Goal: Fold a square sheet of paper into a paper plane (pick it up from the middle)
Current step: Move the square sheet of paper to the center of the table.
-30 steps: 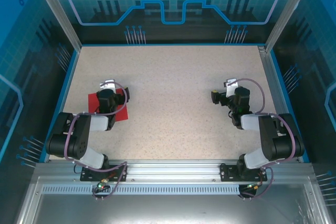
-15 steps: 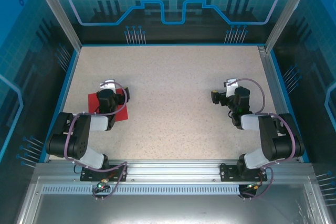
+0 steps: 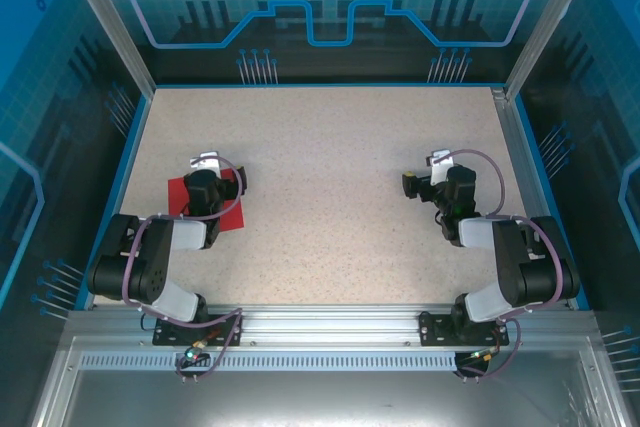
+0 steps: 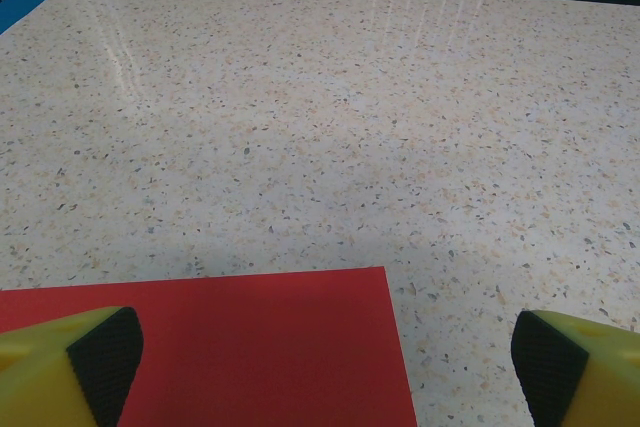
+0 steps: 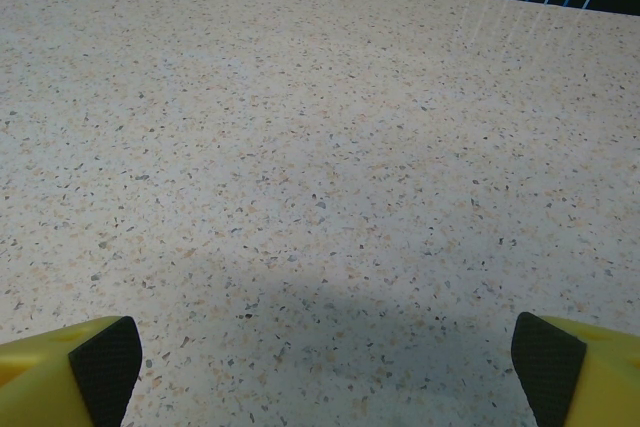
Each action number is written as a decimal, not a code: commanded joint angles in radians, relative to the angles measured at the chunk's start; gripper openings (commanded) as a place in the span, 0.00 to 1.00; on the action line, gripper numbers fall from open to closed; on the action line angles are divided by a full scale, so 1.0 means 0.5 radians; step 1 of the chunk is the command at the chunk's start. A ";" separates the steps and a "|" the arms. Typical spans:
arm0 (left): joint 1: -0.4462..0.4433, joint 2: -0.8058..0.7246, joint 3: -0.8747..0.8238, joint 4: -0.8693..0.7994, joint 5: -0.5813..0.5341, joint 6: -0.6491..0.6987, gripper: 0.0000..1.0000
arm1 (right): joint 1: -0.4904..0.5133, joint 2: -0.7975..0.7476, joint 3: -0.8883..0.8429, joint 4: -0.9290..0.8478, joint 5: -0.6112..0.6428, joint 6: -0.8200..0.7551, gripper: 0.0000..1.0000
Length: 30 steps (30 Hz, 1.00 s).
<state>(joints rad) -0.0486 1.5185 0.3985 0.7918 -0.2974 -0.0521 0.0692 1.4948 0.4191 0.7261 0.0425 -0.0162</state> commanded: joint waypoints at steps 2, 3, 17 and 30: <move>0.008 -0.009 -0.004 0.060 0.031 0.019 0.99 | -0.034 0.017 0.036 0.029 -0.028 0.002 0.99; 0.008 -0.008 -0.005 0.061 0.031 0.017 0.99 | -0.032 0.017 0.038 0.030 -0.029 0.002 0.99; 0.011 -0.114 -0.093 0.128 -0.013 -0.012 0.99 | 0.015 -0.412 0.201 -0.742 0.139 0.059 0.99; 0.053 -0.570 0.436 -1.195 -0.417 -0.682 0.99 | 0.006 -0.569 0.969 -2.233 -0.337 0.913 0.99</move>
<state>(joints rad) -0.0433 1.2976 0.5610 0.4412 -0.3683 -0.1699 0.0715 1.2068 0.8738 -0.2222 -0.0288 0.3195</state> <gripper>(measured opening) 0.987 0.992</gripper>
